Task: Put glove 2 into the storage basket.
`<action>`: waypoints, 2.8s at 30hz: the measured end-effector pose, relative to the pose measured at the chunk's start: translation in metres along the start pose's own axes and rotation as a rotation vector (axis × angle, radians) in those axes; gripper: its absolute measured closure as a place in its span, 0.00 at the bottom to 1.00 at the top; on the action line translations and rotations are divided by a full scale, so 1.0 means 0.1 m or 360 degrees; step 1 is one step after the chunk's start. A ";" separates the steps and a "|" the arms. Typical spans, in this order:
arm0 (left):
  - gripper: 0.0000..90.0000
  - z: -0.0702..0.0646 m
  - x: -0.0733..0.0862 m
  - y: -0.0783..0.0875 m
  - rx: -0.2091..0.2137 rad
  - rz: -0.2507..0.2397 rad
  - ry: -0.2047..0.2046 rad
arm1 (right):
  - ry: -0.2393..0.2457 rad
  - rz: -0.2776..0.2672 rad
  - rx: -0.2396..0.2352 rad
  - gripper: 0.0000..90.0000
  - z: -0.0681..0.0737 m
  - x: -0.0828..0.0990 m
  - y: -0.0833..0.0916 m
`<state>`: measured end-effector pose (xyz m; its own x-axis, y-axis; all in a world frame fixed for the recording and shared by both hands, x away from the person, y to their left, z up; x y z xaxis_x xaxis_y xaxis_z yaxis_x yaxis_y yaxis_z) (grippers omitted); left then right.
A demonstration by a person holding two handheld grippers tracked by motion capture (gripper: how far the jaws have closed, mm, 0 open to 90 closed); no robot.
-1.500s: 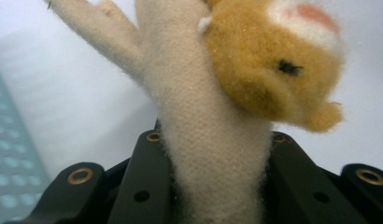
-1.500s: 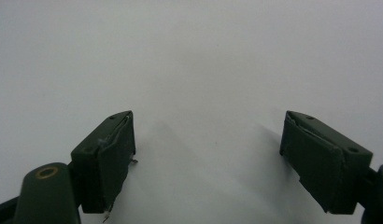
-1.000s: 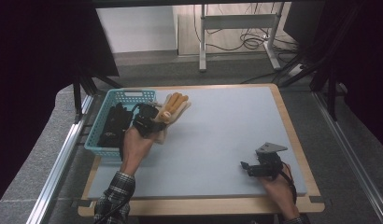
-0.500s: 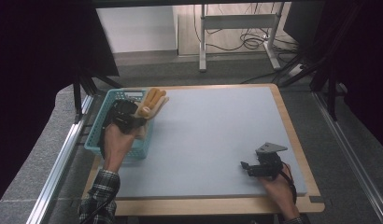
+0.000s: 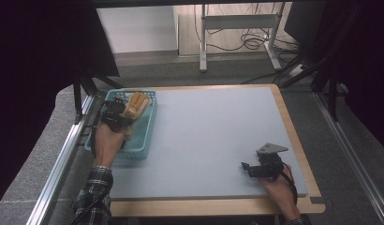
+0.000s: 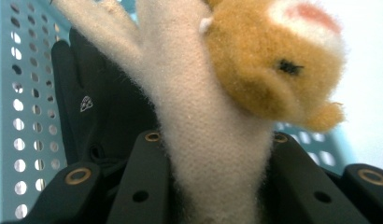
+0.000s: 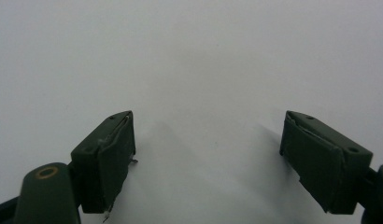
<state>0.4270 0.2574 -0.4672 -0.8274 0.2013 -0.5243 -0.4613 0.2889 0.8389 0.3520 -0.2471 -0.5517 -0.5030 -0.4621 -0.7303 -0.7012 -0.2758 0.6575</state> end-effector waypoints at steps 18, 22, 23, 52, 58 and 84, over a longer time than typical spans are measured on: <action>0.79 0.11 -0.19 -0.60 0.0003 0.0244 0.0088 | 0.0000 -0.0001 -0.0001 0.20 0.00 0.00 0.00; 0.75 0.09 -0.23 -0.74 0.0028 0.0297 0.0084 | 0.0000 -0.0001 -0.0001 0.20 0.00 0.00 0.00; 0.68 0.08 -0.23 -0.77 0.0053 0.0325 0.0085 | 0.0000 -0.0001 -0.0001 0.20 0.00 0.00 0.00; 0.95 0.32 -0.14 -0.48 -0.0044 0.0237 0.0081 | 0.0000 -0.0002 0.0000 0.20 0.00 0.00 0.00; 0.96 0.23 -0.14 -0.59 0.0227 0.0168 0.0131 | 0.0000 -0.0002 0.0000 0.20 0.00 0.00 0.00; 0.63 0.29 -0.08 -0.37 0.0091 0.0054 0.0053 | 0.0000 -0.0001 0.0000 0.20 0.00 0.00 0.00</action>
<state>0.4601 0.2719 -0.4987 -0.8530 0.1810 -0.4896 -0.4144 0.3354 0.8460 0.3520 -0.2471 -0.5518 -0.5029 -0.4618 -0.7306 -0.7015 -0.2758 0.6572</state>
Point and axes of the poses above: each handheld gripper's, and its own axes: y roughly backward along the jaws, x roughly out of its underside, z roughly to its left, the point moved 3 cm from there along -y, roughly forward along the jaws, and after that the axes turned 12 degrees about x, right-handed, at the moved point
